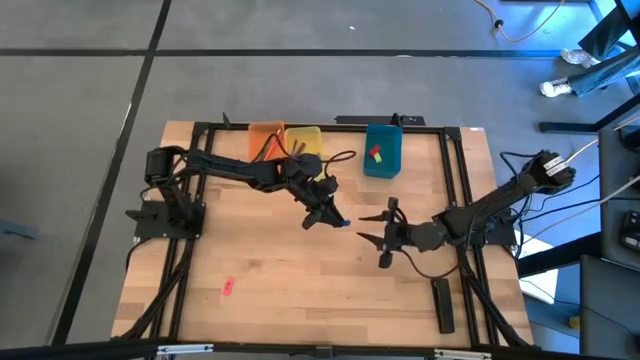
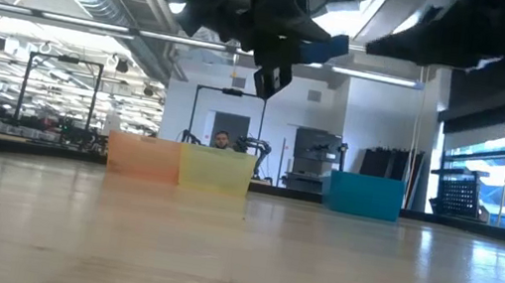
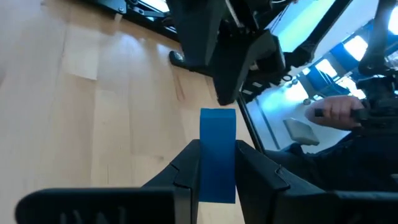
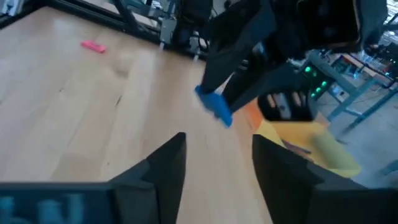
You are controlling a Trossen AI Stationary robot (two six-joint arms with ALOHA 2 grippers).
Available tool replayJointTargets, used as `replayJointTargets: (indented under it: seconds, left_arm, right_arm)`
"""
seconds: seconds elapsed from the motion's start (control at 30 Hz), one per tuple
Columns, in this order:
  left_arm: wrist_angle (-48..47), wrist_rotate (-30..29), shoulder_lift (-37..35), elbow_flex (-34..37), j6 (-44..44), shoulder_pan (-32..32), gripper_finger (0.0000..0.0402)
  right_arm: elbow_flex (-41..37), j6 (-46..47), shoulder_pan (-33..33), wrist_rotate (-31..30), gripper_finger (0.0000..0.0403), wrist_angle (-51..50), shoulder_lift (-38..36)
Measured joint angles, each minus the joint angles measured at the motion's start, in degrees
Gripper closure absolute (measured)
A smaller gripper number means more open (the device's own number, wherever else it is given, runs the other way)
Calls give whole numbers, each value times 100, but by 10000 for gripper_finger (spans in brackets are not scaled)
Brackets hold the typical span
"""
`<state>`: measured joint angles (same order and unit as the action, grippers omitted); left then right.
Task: Sort crayons/erasers/pens/pencils in bins
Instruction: Put the blue eraser into the blue bin
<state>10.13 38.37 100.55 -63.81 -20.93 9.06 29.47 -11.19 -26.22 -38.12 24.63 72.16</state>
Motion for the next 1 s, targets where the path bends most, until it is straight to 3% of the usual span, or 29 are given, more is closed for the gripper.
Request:
replayJointTargets:
  seconds: [0.2,0.4,1.0]
  left_arm:
    - [4,-11,0,0,-126,-119,332]
    - [58,-14,0,0,-264,-243,332]
    - [81,-199,-4,7,-147,-385,324]
  right_arm:
    - [630,-831,195,266,210,-185,291]
    - [1030,-407,404,1284,243,-953,526]
    - [1066,-365,429,1390,379,-926,684]
